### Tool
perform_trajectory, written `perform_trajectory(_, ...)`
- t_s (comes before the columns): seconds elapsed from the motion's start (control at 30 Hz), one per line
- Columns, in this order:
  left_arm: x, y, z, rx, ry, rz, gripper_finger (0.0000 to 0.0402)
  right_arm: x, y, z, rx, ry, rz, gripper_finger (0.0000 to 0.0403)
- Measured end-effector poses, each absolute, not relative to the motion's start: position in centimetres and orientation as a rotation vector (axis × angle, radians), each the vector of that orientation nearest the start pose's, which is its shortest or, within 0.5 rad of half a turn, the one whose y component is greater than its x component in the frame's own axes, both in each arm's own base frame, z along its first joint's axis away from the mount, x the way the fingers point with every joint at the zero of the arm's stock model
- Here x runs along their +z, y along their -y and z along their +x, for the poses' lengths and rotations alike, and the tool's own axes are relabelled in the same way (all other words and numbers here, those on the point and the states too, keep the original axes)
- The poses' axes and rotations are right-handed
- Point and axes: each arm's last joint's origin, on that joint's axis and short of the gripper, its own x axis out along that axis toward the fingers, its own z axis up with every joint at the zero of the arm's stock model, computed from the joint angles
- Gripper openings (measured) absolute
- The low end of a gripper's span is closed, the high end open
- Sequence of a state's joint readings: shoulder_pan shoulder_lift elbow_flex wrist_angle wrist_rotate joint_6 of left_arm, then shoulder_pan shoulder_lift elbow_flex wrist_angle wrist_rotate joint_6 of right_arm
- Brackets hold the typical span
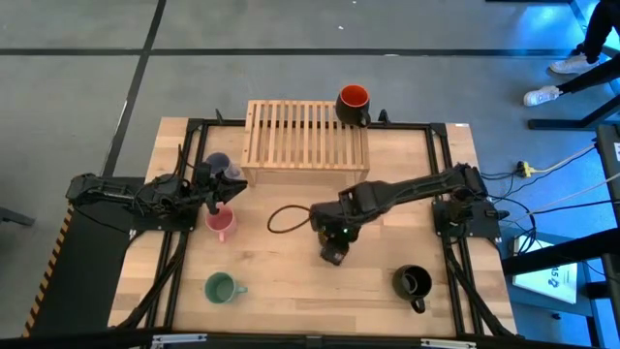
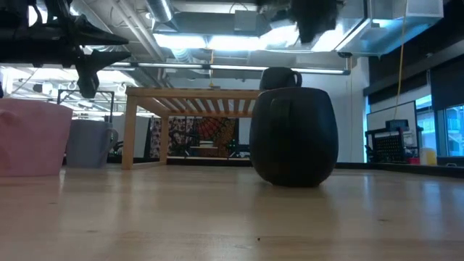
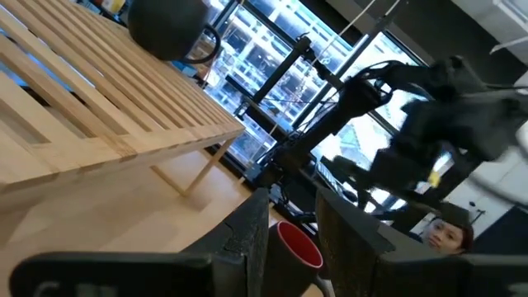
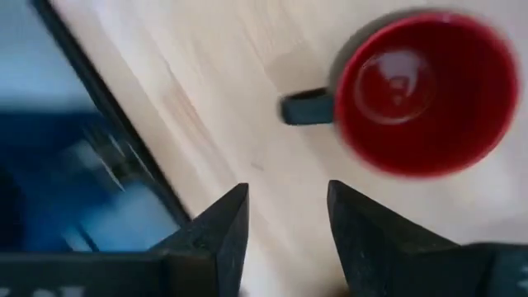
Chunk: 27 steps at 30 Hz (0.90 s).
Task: Place coffee mugs
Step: Put the top black red mugs on the shelf
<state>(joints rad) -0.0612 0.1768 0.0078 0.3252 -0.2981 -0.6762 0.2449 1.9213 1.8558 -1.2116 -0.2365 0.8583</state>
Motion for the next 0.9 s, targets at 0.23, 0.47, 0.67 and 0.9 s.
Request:
perform_trajectory(0.23,18.3,-0.2,10.6,0.181,0.231,-0.703,0.0097,30.7,-14.4,37.9,-0.519,-1.042,1.001,0.0149)
perform_trajectory(0.47,18.3,-0.3,10.6,0.211,0.246,-0.736,0.0097,27.3,-16.2,38.1,-0.792,-0.962,1.090,0.0149)
perform_trajectory(0.67,18.3,-0.4,10.6,0.235,0.259,-0.753,0.0097,24.4,-17.3,38.4,-0.927,-0.965,1.113,0.0149)
perform_trajectory(0.9,18.3,-0.5,10.5,0.273,0.277,-0.756,0.0097,23.0,-17.3,38.8,-1.022,-0.895,1.108,0.0149)
